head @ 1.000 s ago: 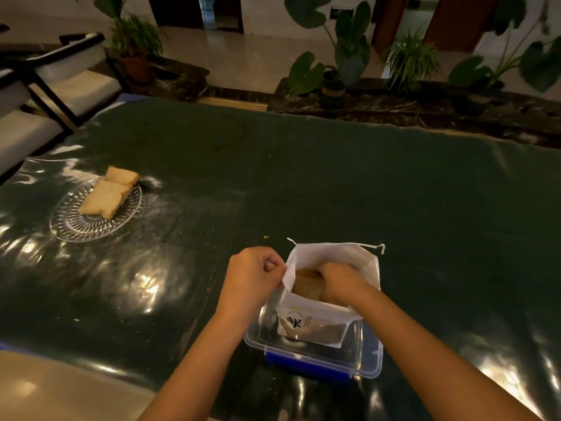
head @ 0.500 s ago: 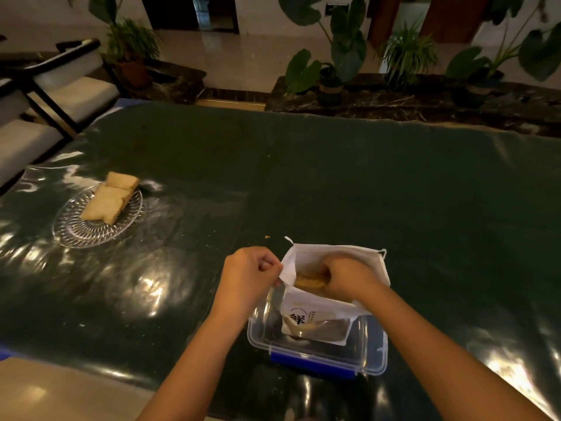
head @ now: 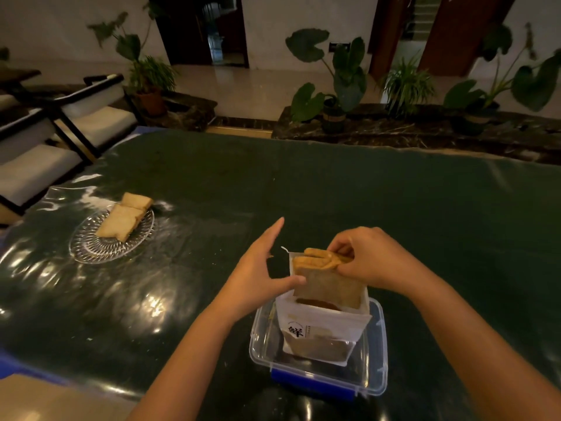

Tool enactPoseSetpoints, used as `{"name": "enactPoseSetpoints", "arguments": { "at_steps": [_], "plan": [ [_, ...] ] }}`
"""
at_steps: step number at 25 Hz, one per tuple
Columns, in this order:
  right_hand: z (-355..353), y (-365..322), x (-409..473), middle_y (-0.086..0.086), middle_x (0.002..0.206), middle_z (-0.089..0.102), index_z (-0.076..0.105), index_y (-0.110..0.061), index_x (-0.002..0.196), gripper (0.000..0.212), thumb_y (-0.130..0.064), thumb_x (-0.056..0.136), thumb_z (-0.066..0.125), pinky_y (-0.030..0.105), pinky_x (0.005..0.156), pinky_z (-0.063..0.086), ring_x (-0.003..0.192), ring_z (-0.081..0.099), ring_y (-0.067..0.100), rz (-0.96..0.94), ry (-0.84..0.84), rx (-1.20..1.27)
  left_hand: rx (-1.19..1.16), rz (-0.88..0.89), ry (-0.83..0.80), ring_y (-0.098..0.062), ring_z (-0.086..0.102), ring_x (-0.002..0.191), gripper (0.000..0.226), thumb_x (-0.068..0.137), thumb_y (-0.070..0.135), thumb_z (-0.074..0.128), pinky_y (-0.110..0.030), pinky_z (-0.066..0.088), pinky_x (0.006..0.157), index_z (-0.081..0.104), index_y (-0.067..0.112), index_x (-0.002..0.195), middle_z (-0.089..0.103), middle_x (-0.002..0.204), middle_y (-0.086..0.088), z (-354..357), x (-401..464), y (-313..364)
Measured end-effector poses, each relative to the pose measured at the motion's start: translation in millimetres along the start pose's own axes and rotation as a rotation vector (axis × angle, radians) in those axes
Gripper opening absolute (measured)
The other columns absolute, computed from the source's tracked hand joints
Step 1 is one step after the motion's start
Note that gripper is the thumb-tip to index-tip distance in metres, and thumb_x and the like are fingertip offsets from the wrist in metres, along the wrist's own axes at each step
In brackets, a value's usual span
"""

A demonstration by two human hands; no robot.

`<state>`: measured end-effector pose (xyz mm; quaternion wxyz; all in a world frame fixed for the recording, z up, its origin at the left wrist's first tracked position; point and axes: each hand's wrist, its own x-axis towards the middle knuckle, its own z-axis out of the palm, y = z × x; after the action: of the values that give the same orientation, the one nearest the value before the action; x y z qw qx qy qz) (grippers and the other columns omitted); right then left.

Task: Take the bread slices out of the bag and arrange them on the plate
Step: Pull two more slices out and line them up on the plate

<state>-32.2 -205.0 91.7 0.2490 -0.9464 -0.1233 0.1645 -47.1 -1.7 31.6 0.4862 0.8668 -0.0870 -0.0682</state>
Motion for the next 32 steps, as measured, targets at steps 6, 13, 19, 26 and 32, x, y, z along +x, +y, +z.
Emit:
{"name": "enactPoseSetpoints", "arguments": {
  "at_steps": [6,13,19,26,32],
  "plan": [
    [-46,-27,-11,-0.009,0.091,0.069,0.068,-0.028,0.094,0.021,-0.02,0.075,0.07,0.029,0.074,0.057,0.083,0.062,0.004,-0.177,0.063,0.011,-0.147,0.202,-0.033,0.002,0.058,0.108,0.061,0.07,0.015,0.075,-0.02,0.051,0.089,0.053,0.051,0.115,0.064,0.114,0.022,-5,12,27],
    [-52,-49,12,-0.018,0.089,0.064,0.065,-0.034,0.097,0.027,-0.021,0.073,0.072,0.016,0.063,0.05,0.084,0.061,-0.004,-0.362,0.0,0.224,-0.355,0.189,0.276,0.002,0.067,0.077,0.031,0.075,-0.001,0.068,-0.012,0.051,0.064,0.072,0.028,0.085,0.074,0.079,0.017,-32,-9,35],
    [11,-65,38,-0.015,0.102,0.064,0.05,-0.032,0.122,0.057,-0.013,0.073,0.072,0.016,0.062,0.049,0.091,0.06,-0.002,-0.205,0.014,0.821,-0.471,0.099,0.451,0.0,0.068,0.078,0.032,0.078,0.0,0.065,-0.014,0.052,0.061,0.074,0.03,0.079,0.075,0.078,0.015,-77,-40,3],
    [103,-179,86,-0.009,0.086,0.069,0.062,-0.029,0.101,0.033,-0.009,0.075,0.07,0.007,0.055,0.049,0.075,0.065,-0.008,-0.245,0.013,0.891,-0.563,-0.008,0.606,-0.007,0.07,0.082,0.023,0.08,0.004,0.064,-0.018,0.055,0.062,0.071,0.024,0.087,0.076,0.082,0.01,-178,-96,-73],
    [183,-302,122,-0.007,0.089,0.068,0.063,-0.029,0.099,0.03,-0.01,0.077,0.068,0.021,0.065,0.052,0.084,0.065,0.005,-0.248,0.04,0.95,-0.588,-0.136,0.649,-0.011,0.071,0.081,0.016,0.08,0.009,0.065,-0.02,0.055,0.061,0.069,0.02,0.091,0.075,0.085,0.004,-291,-141,-150]
  ]
}}
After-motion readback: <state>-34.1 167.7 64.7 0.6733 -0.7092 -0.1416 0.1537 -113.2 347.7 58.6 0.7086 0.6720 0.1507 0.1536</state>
